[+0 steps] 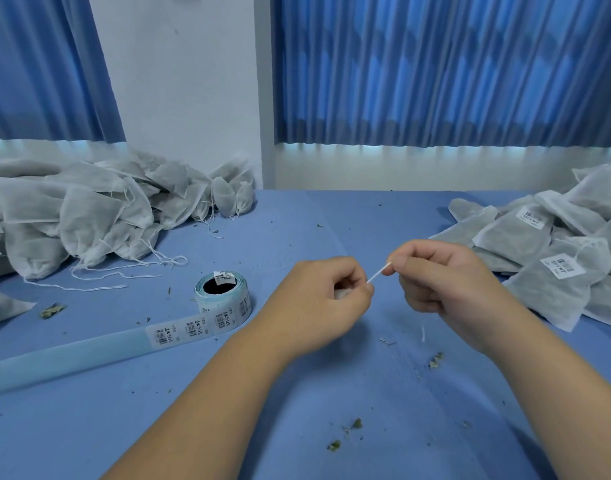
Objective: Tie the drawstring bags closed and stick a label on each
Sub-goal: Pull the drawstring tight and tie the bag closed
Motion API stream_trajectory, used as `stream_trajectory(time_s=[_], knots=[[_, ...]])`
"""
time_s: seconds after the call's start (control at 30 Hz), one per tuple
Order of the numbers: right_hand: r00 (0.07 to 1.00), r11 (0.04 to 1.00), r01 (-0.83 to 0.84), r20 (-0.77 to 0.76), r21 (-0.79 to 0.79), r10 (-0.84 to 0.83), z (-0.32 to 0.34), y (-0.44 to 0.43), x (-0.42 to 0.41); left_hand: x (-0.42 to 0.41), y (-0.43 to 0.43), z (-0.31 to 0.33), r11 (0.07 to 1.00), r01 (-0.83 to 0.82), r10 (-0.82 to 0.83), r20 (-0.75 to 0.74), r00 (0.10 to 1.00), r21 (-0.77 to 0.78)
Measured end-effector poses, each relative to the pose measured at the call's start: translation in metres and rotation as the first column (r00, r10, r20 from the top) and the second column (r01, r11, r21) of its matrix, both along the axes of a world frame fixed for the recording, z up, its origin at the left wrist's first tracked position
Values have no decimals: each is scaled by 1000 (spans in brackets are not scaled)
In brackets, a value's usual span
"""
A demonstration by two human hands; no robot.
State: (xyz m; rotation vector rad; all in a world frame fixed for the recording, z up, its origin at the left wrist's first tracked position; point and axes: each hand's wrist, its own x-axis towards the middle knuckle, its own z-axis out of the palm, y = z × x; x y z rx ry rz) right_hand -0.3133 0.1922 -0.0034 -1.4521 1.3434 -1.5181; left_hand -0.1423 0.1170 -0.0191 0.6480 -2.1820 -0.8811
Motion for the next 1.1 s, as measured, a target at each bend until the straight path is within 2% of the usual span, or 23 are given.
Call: stream_trajectory(time_s=[0.1, 0.2, 0.33, 0.5, 0.57, 0.67, 0.7, 0.8, 0.9, 1.0, 1.1], knots=[[999, 999, 27, 42, -42, -25, 1, 1, 3, 1, 1, 2, 1000, 2, -1, -45, 999, 31], [990, 989, 133, 45, -70, -130, 0, -1, 5, 0, 6, 6, 991, 47, -32, -114, 993, 129], [946, 956, 269, -152, -116, -285, -4, -4, 11, -4, 9, 9, 974, 102, -51, -242, 969, 202], [902, 983, 166, -390, -82, -185, -10, -2, 26, -10, 6, 5, 953, 77, 54, -414, 909, 293], [893, 992, 114, -434, -45, -122, -10, 1, 29, -9, 4, 3, 974, -5, 98, -404, 910, 225], [907, 997, 63, -415, -43, -75, -5, 5, 27, -6, 3, 3, 990, -133, 116, -279, 953, -44], [921, 997, 60, -382, -56, -77, -3, 7, 26, -5, 3, 3, 987, -135, 113, -230, 967, -82], [959, 992, 89, -262, -87, -109, 4, 9, 18, -2, 5, 6, 998, -26, 32, -103, 994, 63], [954, 984, 161, -242, -82, -176, 5, 8, 14, -1, 10, 10, 967, 65, -56, -41, 998, 245], [946, 982, 184, -267, -34, -186, 1, 6, 18, 0, 13, 17, 874, 174, -109, -166, 980, 453], [922, 974, 223, -333, 36, -198, -5, 1, 19, 4, 10, 21, 791, 236, -95, -267, 959, 565]])
